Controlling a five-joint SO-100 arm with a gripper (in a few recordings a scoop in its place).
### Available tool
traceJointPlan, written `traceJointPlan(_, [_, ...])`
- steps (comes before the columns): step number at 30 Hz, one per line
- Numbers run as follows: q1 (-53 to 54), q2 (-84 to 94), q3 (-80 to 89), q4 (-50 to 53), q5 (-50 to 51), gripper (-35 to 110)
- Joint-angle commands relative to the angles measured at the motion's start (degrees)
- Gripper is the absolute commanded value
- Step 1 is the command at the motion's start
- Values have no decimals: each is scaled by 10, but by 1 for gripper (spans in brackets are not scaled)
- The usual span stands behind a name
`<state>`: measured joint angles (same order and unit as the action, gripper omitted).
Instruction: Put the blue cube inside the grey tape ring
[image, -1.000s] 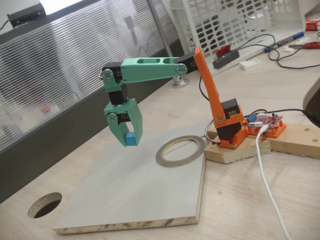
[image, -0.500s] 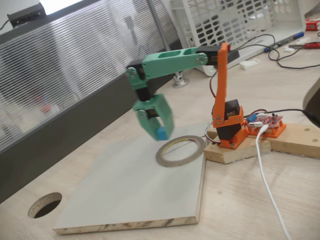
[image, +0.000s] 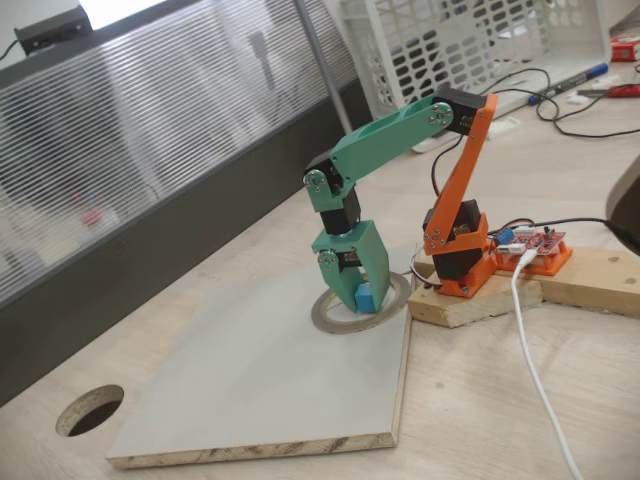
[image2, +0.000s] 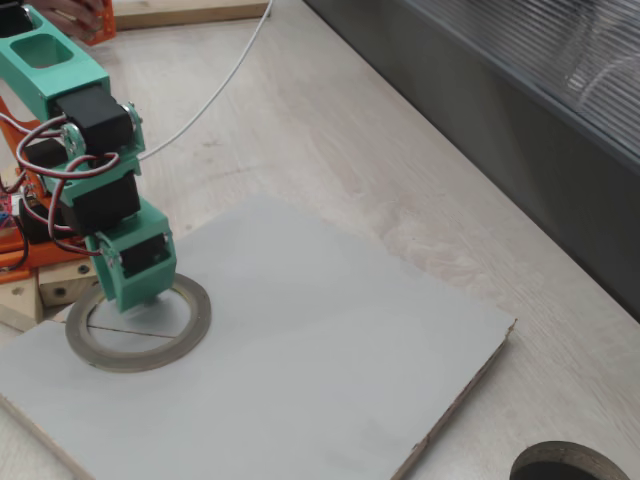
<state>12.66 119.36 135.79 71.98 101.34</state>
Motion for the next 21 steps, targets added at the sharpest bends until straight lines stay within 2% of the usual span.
traceJointPlan(1, [6,18,2,-3,6,2])
traceJointPlan(11, [9,18,-6,-4,6,2])
traceJointPlan(16, [58,18,-6,-4,6,2])
traceJointPlan(21, [57,17,-6,-4,6,2])
